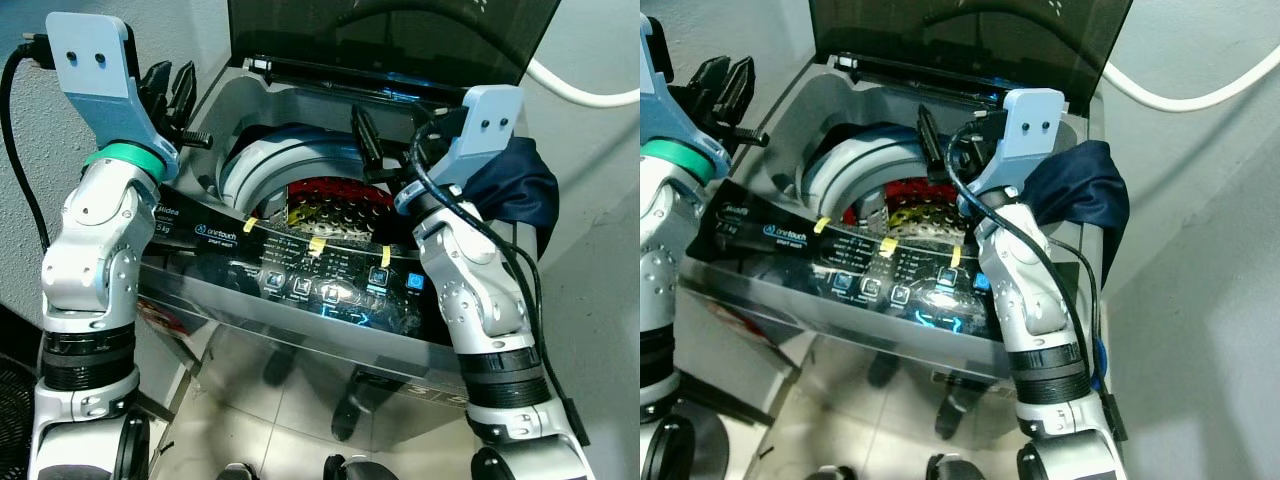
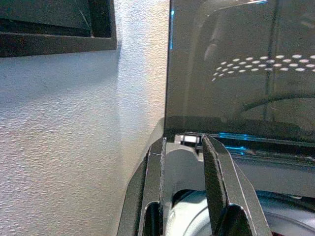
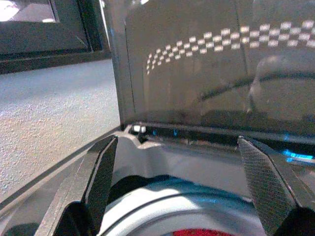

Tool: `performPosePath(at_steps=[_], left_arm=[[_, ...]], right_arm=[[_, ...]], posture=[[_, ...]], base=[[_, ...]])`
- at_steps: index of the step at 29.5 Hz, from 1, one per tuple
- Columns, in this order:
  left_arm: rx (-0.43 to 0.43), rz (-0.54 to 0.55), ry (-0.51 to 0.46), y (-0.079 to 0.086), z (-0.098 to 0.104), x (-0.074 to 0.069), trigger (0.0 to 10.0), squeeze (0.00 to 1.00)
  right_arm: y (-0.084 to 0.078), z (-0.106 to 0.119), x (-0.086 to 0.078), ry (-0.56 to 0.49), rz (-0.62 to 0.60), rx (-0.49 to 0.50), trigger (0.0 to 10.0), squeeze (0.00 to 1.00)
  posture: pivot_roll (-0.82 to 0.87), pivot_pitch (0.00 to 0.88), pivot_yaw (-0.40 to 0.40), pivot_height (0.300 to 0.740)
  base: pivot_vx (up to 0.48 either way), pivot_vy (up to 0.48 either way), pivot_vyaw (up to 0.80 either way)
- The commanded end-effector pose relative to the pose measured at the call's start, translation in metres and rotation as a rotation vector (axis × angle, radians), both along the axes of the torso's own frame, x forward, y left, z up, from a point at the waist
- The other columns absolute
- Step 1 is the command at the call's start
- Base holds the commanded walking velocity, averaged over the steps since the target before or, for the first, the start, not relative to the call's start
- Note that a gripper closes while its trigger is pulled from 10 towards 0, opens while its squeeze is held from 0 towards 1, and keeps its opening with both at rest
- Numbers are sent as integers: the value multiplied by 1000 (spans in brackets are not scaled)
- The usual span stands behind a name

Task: Clothes washing

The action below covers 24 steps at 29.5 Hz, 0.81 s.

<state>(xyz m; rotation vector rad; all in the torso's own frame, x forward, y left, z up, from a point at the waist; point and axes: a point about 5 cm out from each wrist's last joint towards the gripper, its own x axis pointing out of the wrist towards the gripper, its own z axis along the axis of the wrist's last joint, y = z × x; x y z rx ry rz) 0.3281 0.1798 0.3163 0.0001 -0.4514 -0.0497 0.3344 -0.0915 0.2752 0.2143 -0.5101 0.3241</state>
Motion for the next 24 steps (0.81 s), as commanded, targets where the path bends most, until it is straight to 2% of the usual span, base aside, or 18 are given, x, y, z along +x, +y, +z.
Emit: performPosePath(at_steps=[1,6,24], left_arm=[[10,7,-8,-2,-1,1,10000,0],[15,2,-17,-5,0,5,10000,0],[23,-2,-33,-4,0,7,10000,0]], right_arm=[[-1,5,1,-33,-35,-7,10000,0],[-3,11,1,-80,-77,-24,10000,0],[-3,9,3,-101,-100,-82,10000,0]], posture=[[22,22,2,740],[12,20,11,740],[18,16,15,740]], base=[[-247,0,0],[-371,0,0],[-443,0,0]])
